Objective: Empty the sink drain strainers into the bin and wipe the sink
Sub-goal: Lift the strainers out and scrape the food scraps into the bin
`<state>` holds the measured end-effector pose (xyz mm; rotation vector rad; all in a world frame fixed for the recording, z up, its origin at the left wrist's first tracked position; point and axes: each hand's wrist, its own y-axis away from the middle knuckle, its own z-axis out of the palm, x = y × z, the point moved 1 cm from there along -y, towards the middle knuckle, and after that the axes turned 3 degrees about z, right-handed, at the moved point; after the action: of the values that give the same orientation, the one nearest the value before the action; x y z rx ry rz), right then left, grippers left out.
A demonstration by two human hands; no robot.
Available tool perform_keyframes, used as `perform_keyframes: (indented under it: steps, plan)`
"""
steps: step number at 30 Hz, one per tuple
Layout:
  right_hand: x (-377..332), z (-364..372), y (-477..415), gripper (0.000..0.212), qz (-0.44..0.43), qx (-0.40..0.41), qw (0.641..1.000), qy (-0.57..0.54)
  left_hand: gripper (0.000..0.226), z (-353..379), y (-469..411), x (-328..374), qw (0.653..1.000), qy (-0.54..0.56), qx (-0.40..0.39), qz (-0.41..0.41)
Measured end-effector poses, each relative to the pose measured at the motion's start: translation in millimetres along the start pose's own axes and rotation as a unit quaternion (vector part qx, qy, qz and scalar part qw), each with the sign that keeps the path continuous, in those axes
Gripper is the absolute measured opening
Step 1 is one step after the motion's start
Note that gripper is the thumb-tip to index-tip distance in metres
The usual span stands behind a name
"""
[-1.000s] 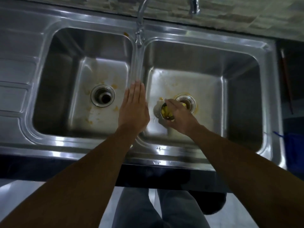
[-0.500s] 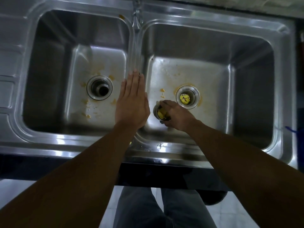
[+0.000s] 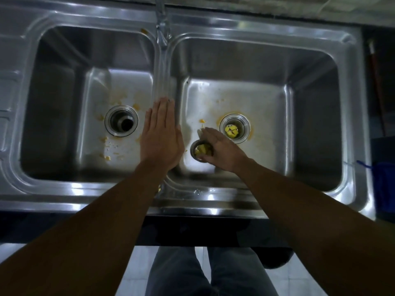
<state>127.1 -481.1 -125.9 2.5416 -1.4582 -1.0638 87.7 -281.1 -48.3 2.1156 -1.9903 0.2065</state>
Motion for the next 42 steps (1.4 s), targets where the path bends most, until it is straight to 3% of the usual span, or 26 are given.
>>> perform_keyframes:
  steps: [3,7,11,18,30,36,42]
  plan:
    - [13,-11,2,0.050,0.036,0.047,0.998,0.008,0.061,0,-7,2,1.000,-0.013,0.001,-0.005]
    - [37,-18,5,0.043,0.130,0.003,0.991,0.035,0.062,5,-10,1,0.999,-0.038,-0.001,-0.003]
    - [52,-17,6,0.049,0.179,-0.041,0.979,0.090,0.060,7,-11,0,0.999,-0.033,0.003,-0.004]
    - [59,-9,0,0.037,0.162,-0.043,0.971,0.168,0.058,6,-11,1,0.999,-0.030,0.014,-0.004]
    - [69,-8,-4,0.036,0.143,0.031,0.963,0.226,0.059,8,-11,0,0.999,-0.034,0.012,-0.004]
    - [68,-10,-2,0.032,0.137,0.091,0.969,0.182,0.059,10,-11,-1,0.999,-0.035,0.017,-0.003]
    - [69,-15,-8,0.030,0.171,0.031,0.975,0.142,0.058,12,-11,-2,0.999,-0.038,0.020,-0.003]
